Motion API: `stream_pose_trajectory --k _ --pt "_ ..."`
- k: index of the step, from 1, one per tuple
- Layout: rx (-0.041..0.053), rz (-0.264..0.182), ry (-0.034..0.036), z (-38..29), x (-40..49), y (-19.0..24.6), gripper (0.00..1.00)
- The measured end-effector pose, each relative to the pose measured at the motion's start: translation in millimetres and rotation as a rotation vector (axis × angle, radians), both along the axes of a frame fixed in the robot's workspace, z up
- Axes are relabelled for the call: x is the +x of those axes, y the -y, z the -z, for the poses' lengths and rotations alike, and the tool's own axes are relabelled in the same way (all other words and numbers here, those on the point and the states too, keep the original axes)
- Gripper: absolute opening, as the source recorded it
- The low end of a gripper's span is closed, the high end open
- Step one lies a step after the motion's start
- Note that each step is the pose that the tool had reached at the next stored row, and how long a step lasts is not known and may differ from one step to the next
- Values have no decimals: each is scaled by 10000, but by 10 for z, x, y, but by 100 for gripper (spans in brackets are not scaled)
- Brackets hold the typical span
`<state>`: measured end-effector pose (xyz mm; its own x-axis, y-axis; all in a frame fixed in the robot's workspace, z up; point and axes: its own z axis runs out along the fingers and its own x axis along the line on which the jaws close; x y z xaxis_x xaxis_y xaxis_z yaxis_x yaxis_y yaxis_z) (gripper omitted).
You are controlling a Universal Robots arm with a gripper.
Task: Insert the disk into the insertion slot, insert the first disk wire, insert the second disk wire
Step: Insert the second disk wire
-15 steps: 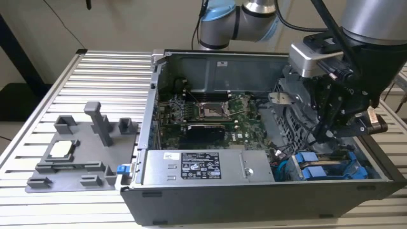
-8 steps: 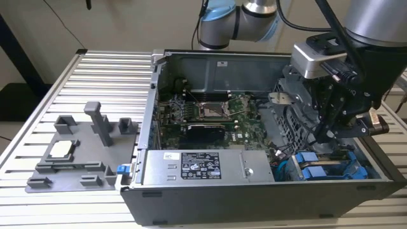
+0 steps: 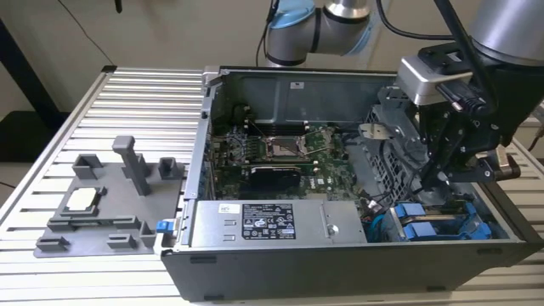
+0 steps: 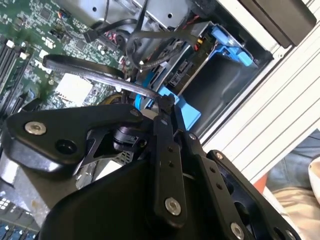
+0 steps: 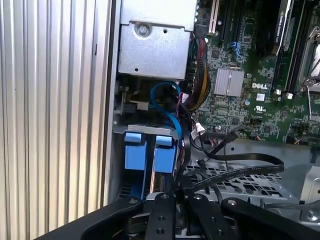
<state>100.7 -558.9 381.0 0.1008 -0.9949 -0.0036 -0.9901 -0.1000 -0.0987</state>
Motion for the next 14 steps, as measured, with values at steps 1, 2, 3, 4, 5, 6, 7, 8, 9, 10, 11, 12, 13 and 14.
stream_pose_trajectory --k 1,2,3,4,5,6,7,8,9,10,11,12,13,14 --pt "0 0 -119 0 31 0 16" --pt "0 0 -243 0 63 0 16" --pt "-1 0 -355 0 93 0 16" --pt "0 0 -468 0 124 0 16" --pt "1 0 -576 1 155 1 16" --pt "1 0 -684 2 189 3 16" --pt "0 0 -768 2 219 6 16" --pt "-1 0 -820 2 241 12 16" --pt "2 0 -853 4 262 22 16" --pt "12 -1 -867 7 274 34 16" --pt "32 -2 -871 10 282 48 16" --pt "59 -3 -873 15 289 63 16" --pt "94 -5 -874 21 295 79 16" --pt "136 -6 -874 29 300 95 16"
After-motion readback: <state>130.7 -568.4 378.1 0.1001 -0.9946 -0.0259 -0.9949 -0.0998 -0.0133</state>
